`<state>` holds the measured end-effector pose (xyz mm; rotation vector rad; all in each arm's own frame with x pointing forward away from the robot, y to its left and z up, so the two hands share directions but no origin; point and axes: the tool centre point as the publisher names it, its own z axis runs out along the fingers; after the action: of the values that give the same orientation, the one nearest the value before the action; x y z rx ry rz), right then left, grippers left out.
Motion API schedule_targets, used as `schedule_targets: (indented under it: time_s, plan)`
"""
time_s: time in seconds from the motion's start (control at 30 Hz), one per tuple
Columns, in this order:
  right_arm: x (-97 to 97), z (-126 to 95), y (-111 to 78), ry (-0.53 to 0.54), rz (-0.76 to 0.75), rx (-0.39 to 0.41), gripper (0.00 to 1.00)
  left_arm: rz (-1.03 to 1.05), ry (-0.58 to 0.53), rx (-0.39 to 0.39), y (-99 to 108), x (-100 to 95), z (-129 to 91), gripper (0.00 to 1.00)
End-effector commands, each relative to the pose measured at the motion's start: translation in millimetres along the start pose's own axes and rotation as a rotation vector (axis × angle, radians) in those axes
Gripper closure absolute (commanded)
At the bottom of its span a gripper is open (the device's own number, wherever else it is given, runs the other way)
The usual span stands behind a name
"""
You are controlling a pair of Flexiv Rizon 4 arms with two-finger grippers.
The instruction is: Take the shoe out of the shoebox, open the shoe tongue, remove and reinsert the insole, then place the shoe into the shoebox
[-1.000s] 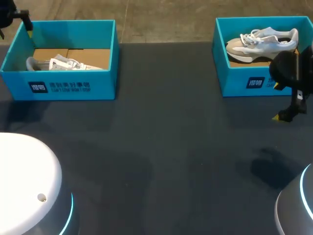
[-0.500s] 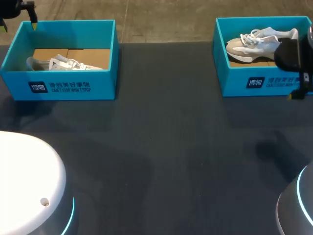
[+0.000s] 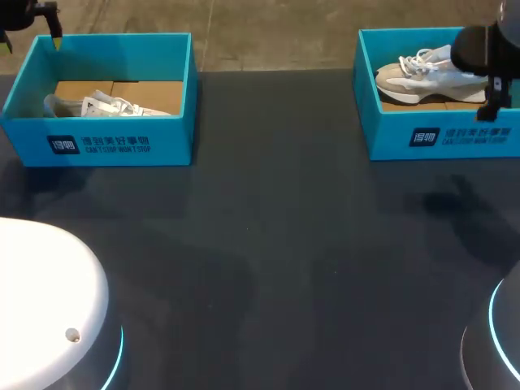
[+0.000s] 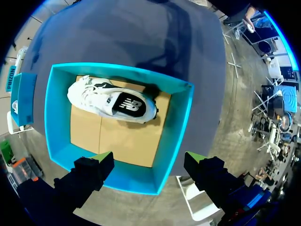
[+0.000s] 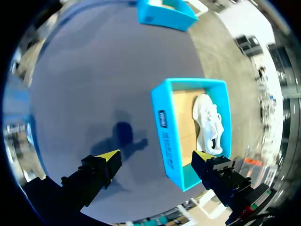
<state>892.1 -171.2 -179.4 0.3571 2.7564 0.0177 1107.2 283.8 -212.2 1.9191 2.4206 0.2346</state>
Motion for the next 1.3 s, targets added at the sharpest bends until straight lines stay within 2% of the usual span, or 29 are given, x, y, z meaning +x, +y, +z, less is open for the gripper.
schedule_targets:
  time_s: [0.03,0.07,0.73,0.8,0.83,0.87,0.93,1.1,1.3]
  plan:
    - [-72.6,16.0,-0.8,0.102,0.459,-0.212,0.0,0.001,0.001,0.001,0.2,0.2,-0.5,0.0]
    - [-76.2,16.6,-0.8,0.087,0.508,-0.233,0.0,0.001,0.001,0.001,0.2,0.2,-0.5,0.0]
    - [-76.2,16.6,-0.8,0.087,0.508,-0.233,0.0,0.001,0.001,0.001,0.2,0.2,-0.5,0.0]
    - [-90.8,23.9,-0.4,0.036,0.622,-0.194,0.0,0.001,0.001,0.001,0.2,0.2,-0.5,0.0]
    - [-98.8,29.2,-1.6,0.027,0.699,-0.144,0.0,0.001,0.001,0.001,0.2,0.2,-0.5,0.0]
    - [-106.0,33.4,-3.7,0.035,0.777,-0.147,0.0,0.001,0.001,0.001,0.2,0.2,-0.5,0.0]
    - [-119.3,42.1,-8.0,0.014,0.887,-0.081,0.0,0.001,0.001,0.001,0.2,0.2,-0.5,0.0]
    - [-149.8,55.9,-14.4,-0.036,1.084,-0.032,0.0,0.001,0.001,0.001,0.2,0.2,-0.5,0.0]
    - [-180.7,65.0,-25.9,-0.073,1.221,-0.012,0.0,0.001,0.001,0.001,0.2,0.2,-0.5,0.0]
